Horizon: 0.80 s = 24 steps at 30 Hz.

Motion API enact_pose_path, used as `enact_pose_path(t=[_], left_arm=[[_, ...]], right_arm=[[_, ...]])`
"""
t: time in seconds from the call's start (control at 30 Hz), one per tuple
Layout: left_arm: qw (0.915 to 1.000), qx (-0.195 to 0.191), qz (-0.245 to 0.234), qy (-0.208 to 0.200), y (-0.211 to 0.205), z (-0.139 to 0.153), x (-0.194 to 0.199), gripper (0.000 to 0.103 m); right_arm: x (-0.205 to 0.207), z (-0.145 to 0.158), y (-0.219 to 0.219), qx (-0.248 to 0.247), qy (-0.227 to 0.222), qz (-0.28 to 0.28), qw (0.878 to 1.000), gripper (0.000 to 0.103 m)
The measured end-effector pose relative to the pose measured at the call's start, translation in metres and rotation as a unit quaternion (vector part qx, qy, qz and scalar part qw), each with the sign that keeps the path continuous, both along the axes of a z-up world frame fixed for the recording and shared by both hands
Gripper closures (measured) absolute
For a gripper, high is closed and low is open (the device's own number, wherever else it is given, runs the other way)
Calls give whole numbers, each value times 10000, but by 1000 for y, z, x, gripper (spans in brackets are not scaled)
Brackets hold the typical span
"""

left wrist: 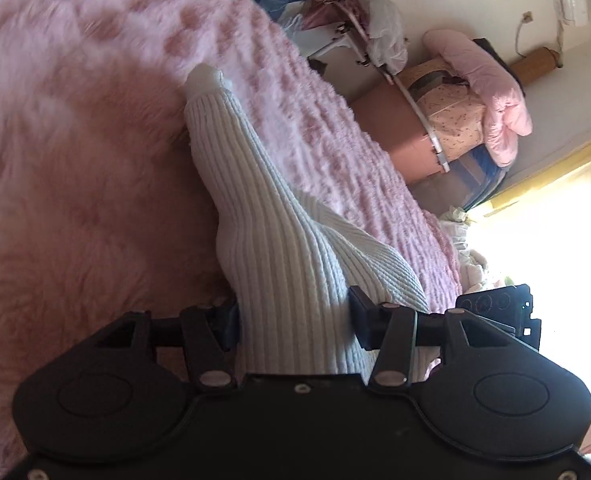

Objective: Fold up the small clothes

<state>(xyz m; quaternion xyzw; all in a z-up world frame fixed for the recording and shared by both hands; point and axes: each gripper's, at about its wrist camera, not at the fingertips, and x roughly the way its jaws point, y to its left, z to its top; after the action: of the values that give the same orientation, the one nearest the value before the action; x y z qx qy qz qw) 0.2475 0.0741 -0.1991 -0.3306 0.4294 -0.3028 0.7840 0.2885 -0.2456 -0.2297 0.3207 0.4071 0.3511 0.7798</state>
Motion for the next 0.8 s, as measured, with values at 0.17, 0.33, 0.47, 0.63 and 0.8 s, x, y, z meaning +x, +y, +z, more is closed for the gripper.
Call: enact_pose_path(t=[0.17, 0.33, 0.47, 0.63, 0.8], left_arm=[[9994, -192, 197, 198, 16, -33, -7, 47], [9991, 360, 166, -174, 28, 5, -28, 48], [9930, 812, 112, -852, 26, 50, -56, 47], [9866, 1112, -168, -1178, -16, 75, -72, 46], [9802, 1500, -505, -1191, -63, 57, -84, 45]], right_arm=[[-15, -46, -6, -67, 173, -251, 9995, 47], [-29, -31, -21, -135, 239, -479, 9985, 41], [-49, 11, -34, -902, -239, -882, 9917, 39], [-69, 60, -14, -1428, -1340, -1060, 9749, 40], [-60, 50, 31, -1941, -1574, -580, 9665, 46]])
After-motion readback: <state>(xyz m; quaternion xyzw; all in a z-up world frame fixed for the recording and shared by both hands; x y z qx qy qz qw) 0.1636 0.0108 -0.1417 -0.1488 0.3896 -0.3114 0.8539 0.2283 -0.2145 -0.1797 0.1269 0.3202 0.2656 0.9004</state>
